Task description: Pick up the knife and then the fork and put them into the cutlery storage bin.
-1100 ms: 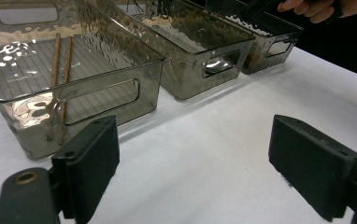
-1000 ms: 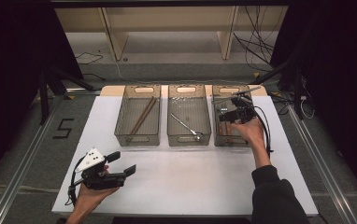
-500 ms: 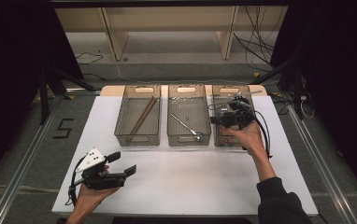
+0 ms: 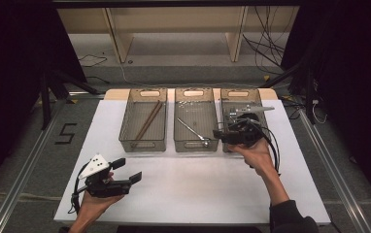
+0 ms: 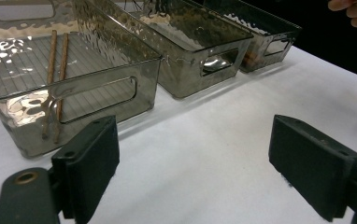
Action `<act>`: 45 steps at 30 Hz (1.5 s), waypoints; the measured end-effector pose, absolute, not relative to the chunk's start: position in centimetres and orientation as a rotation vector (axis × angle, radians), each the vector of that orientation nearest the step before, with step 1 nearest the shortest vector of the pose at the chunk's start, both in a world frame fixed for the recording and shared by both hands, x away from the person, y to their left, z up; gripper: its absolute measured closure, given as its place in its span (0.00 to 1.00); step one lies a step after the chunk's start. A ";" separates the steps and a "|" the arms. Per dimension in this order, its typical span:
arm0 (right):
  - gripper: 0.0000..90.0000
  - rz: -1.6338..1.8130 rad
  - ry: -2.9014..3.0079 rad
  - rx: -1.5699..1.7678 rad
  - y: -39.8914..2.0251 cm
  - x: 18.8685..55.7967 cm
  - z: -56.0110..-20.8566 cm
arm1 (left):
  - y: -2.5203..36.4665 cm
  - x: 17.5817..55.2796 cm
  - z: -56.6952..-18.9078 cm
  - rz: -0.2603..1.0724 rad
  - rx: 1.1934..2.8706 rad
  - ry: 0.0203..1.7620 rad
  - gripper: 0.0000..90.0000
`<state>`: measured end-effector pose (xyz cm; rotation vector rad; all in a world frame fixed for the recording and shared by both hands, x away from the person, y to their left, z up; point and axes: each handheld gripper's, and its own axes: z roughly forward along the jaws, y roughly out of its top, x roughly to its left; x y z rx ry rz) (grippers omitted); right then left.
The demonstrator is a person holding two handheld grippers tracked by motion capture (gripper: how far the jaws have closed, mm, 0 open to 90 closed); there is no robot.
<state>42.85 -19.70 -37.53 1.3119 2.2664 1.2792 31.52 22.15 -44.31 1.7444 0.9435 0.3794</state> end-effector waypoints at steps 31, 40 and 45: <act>0.29 1.475 2.195 1.139 -20.8 36.3 -39.9 | 22.0 31.5 -44.3 0.353 1.751 0.937 0.18; 0.28 1.490 2.190 1.125 -21.6 35.0 -40.8 | 22.0 31.4 -44.3 0.350 1.752 0.934 0.18; 0.28 1.502 2.178 1.114 -21.9 34.4 -41.2 | 21.9 31.4 -44.3 0.349 1.752 0.933 0.18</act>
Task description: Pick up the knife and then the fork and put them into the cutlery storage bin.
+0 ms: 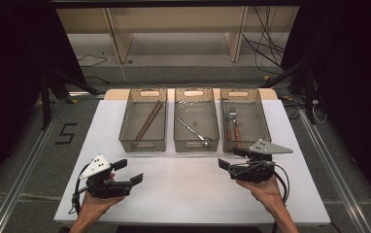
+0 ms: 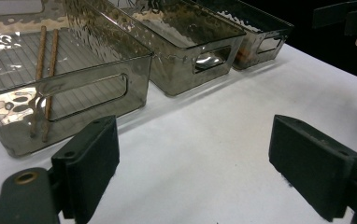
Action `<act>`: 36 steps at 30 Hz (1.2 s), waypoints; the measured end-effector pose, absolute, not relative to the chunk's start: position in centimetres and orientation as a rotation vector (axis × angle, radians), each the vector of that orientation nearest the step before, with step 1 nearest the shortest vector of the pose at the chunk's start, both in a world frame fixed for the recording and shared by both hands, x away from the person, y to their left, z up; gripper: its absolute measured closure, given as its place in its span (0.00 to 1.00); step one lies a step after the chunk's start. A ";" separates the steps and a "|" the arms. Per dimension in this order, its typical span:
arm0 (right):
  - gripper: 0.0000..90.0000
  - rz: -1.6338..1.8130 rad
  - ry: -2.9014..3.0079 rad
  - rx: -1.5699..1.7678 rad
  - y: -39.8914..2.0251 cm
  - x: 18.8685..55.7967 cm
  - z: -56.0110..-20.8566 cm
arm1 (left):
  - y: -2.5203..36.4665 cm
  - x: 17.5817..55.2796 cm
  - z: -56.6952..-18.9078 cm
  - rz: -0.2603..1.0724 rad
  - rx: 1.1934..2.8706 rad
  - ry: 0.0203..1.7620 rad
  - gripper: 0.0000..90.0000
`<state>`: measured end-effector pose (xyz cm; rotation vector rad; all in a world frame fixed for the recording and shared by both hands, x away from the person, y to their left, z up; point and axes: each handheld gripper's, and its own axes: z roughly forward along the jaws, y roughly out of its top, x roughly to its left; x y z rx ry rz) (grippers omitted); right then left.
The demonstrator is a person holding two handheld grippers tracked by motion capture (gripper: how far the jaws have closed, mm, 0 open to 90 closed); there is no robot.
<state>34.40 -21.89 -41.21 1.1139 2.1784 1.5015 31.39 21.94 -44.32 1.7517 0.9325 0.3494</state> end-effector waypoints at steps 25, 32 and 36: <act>0.24 1.440 2.140 1.056 -23.6 31.0 -43.3 | 21.9 31.2 -44.4 0.334 1.754 0.922 0.18; 0.22 1.444 2.132 1.082 -24.2 30.5 -43.9 | 21.8 31.1 -44.4 0.330 1.760 0.920 0.18; 0.22 1.449 2.124 1.085 -24.4 30.2 -44.0 | 21.7 31.1 -44.4 0.326 1.766 0.917 0.17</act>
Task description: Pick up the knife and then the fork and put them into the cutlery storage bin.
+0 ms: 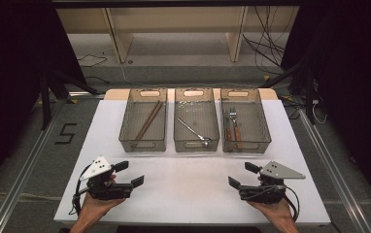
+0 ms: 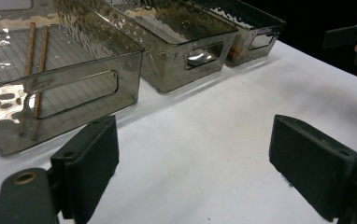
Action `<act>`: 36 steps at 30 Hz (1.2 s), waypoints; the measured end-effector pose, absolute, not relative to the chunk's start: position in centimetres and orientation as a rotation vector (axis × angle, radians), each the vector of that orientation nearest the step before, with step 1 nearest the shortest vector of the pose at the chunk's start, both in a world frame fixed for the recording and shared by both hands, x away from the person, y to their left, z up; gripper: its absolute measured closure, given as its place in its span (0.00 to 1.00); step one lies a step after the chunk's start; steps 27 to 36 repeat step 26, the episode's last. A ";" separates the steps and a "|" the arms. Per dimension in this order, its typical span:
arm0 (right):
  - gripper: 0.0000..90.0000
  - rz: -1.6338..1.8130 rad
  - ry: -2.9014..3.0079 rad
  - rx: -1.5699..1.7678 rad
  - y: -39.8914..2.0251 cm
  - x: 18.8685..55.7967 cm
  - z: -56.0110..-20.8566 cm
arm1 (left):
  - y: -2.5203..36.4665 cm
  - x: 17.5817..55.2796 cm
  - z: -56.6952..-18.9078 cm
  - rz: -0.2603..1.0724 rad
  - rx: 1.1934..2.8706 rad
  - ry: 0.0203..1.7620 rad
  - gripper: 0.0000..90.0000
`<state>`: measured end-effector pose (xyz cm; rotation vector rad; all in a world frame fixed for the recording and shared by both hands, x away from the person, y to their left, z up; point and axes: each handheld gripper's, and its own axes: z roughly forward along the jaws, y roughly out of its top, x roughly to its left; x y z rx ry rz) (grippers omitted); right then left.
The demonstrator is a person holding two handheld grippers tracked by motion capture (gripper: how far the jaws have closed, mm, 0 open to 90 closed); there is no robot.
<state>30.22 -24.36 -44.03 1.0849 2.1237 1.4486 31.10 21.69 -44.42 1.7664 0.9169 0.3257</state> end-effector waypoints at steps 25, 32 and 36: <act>0.22 1.463 2.108 1.093 -24.4 30.3 -44.0 | 21.7 31.2 -44.5 0.325 1.764 0.919 0.17; 0.22 1.463 2.108 1.093 -24.4 30.3 -44.0 | 21.7 31.2 -44.5 0.325 1.764 0.919 0.17; 0.22 1.463 2.108 1.093 -24.4 30.3 -44.0 | 21.7 31.2 -44.5 0.325 1.764 0.919 0.17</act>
